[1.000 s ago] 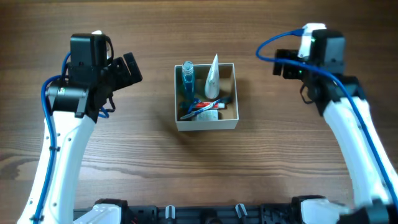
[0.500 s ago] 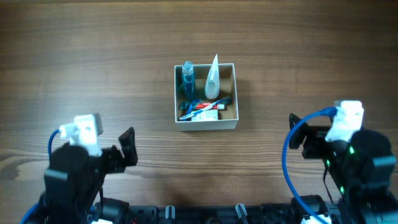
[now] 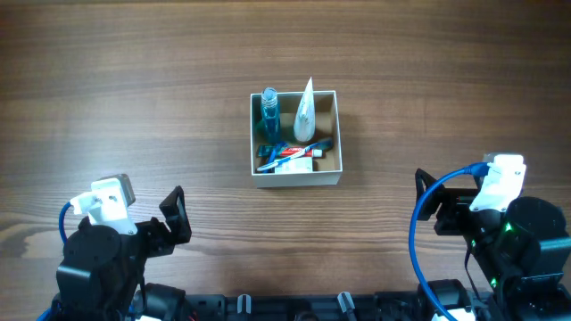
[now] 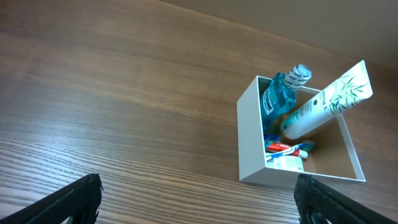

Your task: Pack container

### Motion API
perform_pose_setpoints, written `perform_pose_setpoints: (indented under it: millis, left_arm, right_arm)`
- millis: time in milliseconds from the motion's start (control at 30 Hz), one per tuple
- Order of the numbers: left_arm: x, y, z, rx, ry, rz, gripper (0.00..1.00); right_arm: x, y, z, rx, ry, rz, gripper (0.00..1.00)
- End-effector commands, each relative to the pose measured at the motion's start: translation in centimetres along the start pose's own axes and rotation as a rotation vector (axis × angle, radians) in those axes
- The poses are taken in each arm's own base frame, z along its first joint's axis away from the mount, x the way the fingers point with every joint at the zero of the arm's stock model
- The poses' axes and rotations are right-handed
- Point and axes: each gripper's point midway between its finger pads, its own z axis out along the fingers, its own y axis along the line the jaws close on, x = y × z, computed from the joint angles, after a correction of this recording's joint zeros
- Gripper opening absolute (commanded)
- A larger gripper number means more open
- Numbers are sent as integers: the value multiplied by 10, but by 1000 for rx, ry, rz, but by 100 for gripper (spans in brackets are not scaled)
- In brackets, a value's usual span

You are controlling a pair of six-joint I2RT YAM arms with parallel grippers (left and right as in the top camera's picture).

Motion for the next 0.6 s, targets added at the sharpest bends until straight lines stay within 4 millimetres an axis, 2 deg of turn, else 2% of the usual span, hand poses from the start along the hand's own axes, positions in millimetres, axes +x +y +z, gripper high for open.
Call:
perform_pose_setpoints:
  millis: [0, 233, 300, 367, 467, 567]
  left_arm:
    - [2, 5, 2, -26, 1, -8, 100]
    - [2, 5, 2, -26, 1, -8, 100]
    - [2, 5, 2, -26, 1, -8, 100]
    - [2, 5, 2, -26, 1, -8, 100]
    - [2, 5, 2, -26, 1, -8, 100]
    - [2, 5, 2, -26, 1, -8, 100]
  right_arm:
    - [4, 3, 3, -17, 19, 14, 100]
    - [3, 2, 1, -12, 7, 9, 100]
    - [3, -10, -7, 53, -22, -6, 100]
    - [6, -11, -15, 48, -55, -17, 100]
    - [23, -12, -23, 23, -160, -39, 100]
    - [33, -9, -19, -20, -305, -67, 100]
